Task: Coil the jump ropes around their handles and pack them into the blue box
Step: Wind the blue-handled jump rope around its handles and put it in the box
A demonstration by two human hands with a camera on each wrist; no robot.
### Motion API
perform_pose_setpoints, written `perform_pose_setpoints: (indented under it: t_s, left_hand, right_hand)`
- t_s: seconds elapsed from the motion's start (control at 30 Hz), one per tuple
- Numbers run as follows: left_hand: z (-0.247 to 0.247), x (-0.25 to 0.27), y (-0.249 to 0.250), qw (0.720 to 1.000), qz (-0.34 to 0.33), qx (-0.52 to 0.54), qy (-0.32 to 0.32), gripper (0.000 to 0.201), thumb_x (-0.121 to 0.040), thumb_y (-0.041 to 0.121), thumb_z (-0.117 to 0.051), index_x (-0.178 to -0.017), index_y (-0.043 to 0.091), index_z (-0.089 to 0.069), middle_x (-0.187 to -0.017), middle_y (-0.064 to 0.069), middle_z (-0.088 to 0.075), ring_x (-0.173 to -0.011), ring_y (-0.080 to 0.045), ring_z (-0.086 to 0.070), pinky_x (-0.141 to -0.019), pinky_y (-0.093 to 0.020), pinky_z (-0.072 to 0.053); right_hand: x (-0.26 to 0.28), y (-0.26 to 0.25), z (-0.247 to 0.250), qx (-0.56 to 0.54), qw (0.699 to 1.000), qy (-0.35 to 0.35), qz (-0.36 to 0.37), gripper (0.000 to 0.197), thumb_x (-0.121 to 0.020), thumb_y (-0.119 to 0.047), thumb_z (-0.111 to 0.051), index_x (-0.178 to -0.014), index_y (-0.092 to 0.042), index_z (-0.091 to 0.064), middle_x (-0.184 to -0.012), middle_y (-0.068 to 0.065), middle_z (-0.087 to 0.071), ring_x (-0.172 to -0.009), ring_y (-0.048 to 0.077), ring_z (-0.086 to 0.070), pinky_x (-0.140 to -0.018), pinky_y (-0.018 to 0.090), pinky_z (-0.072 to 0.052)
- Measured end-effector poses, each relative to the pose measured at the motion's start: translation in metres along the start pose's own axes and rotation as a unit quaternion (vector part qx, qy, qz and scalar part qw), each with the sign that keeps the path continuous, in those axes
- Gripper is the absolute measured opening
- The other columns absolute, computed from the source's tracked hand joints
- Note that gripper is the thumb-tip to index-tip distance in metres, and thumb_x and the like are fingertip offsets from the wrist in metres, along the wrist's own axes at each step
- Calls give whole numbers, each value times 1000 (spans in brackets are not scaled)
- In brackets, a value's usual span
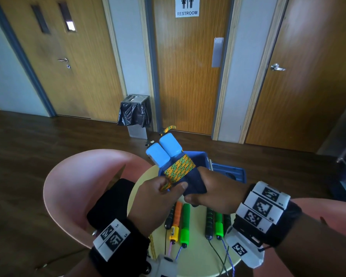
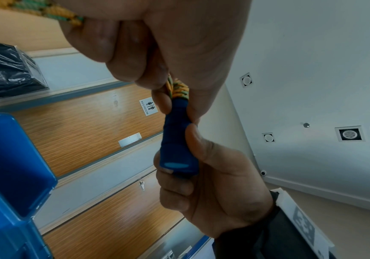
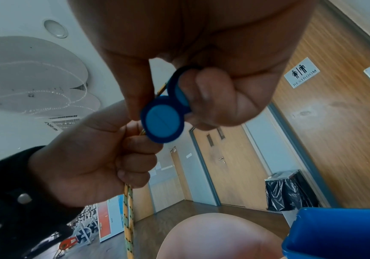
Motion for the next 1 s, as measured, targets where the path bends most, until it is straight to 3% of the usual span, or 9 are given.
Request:
perform_pose_setpoints:
  t_s: [0.1, 0.17, 0.33, 0.53, 0.63, 0.7, 0.77, 0.9, 1.0]
  left_hand:
    - [-1, 2, 4, 1000, -8, 5, 19, 35, -83, 43, -73, -57, 23, -60, -51, 3, -52, -50, -11, -46, -52, -29, -41]
    - [-4, 2, 4, 999, -15, -6, 33, 40, -85, 39, -72, -53, 22, -54, -46, 8, -44, -46, -6, -40, -50, -21, -34]
    - [-8, 1, 1, 997, -52, -62, 14, 30, -98, 32, -56, -72, 20, -62, -50, 10, -48, -47, -4, -41, -50, -20, -30]
    - [-4, 3, 4, 976, -109, -186, -28, 32, -92, 45, -44, -79, 22, -62, -67, 1, -60, -65, -12, -57, -62, -40, -48]
    - [1, 4, 15, 925, -168, -330, -88, 39, -96, 50, -41, -77, 18, -53, -64, 1, -56, -65, -13, -54, -65, -40, -47]
    - [6, 1, 22, 874, -206, -421, -130, 46, -92, 58, -28, -84, 24, -56, -76, 6, -62, -75, -11, -58, -74, -37, -49]
    - [11, -4, 27, 837, -219, -474, -166, 52, -88, 62, -21, -99, 30, -61, -94, 10, -66, -90, -9, -60, -85, -37, -48]
    - [13, -20, 40, 789, -266, -513, -210, 34, -95, 56, -40, -102, 33, -65, -100, 12, -67, -95, -8, -62, -81, -32, -49]
    - [13, -33, 48, 770, -330, -497, -226, 26, -96, 51, -51, -105, 38, -70, -105, 17, -70, -97, -6, -63, -76, -26, -43]
  right_hand:
    - [0, -1, -1, -3, 999, 44, -9, 65, -62, -60, -73, -111, -25, -48, -102, -7, -63, -90, 9, -64, -81, 40, -55]
    - [0, 0, 0, 6, 995, 97, -19, 65, -52, -63, -68, -102, -26, -50, -95, -6, -64, -84, 11, -64, -76, 42, -56]
    - [-5, 7, 13, 41, 983, 172, -57, 59, -44, -64, -56, -88, -25, -50, -83, -3, -61, -75, 17, -61, -60, 33, -48]
    - [-21, 23, 18, 114, 977, 156, -90, 56, -42, -62, -50, -80, -21, -53, -71, -4, -60, -66, 19, -61, -55, 32, -50]
    - [-27, 42, 19, 208, 966, 89, -127, 55, -48, -58, -47, -85, -20, -57, -71, -5, -59, -67, 19, -63, -60, 33, -54]
    - [-32, 55, 15, 265, 953, 49, -136, 53, -50, -60, -34, -85, -25, -52, -69, -7, -54, -63, 19, -59, -61, 31, -49]
    - [-31, 56, 9, 308, 941, 32, -138, 39, -57, -57, -36, -77, -25, -44, -66, -7, -50, -57, 18, -51, -63, 30, -49]
    - [-22, 39, -7, 341, 932, 6, -122, 39, -71, -48, -60, -96, -21, -47, -83, -5, -58, -79, 23, -63, -76, 39, -58]
    - [-16, 21, -21, 369, 925, -50, -77, 38, -74, -44, -63, -99, -18, -50, -80, -3, -58, -73, 22, -61, -69, 36, -56]
Point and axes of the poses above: each hand's wrist, its own x-axis away from the middle knuckle, its own z-axis out of the back of the hand, y = z × x, the point moved 5 cm from there along -x, towards the middle knuckle
